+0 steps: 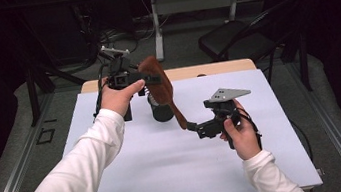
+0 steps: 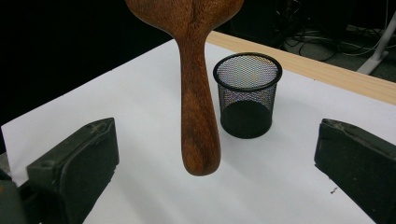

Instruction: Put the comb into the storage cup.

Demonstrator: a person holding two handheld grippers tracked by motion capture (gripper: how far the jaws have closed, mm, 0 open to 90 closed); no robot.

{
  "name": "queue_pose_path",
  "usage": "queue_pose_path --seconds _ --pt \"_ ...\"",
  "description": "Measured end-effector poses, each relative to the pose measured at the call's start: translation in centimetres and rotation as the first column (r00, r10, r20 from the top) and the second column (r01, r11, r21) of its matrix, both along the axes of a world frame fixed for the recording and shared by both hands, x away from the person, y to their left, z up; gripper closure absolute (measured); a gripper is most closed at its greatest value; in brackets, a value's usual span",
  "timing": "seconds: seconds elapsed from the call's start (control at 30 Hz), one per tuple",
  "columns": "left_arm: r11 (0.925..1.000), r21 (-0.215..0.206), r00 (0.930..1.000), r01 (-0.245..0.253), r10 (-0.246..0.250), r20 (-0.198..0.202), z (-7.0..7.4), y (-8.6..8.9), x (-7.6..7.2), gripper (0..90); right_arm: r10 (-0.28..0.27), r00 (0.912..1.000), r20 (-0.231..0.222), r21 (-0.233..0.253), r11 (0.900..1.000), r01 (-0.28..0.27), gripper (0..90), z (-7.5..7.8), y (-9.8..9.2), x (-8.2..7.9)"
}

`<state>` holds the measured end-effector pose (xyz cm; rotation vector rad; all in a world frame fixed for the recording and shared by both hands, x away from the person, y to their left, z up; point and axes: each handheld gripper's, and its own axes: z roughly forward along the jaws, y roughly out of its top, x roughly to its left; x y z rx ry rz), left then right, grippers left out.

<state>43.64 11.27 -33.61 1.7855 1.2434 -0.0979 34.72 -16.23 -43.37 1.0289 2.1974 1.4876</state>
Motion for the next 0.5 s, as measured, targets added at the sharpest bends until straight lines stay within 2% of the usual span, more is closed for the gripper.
queue_pose_path --seconds 0.23,0.5 --pt "0.9996 0.028 0.9997 0.004 -0.005 0.024 0.02 -0.04 -0.04 49.9 -0.001 1.0000 -0.005 0.002 1.000 0.001 0.0 -0.09 -0.03 0.11" --pt "0.9988 0.045 0.9992 0.021 -0.022 0.033 -0.17 0.15 0.30 49.8 0.002 1.0000 -0.009 0.004 1.000 -0.002 0.0 -0.24 -0.13 0.35"
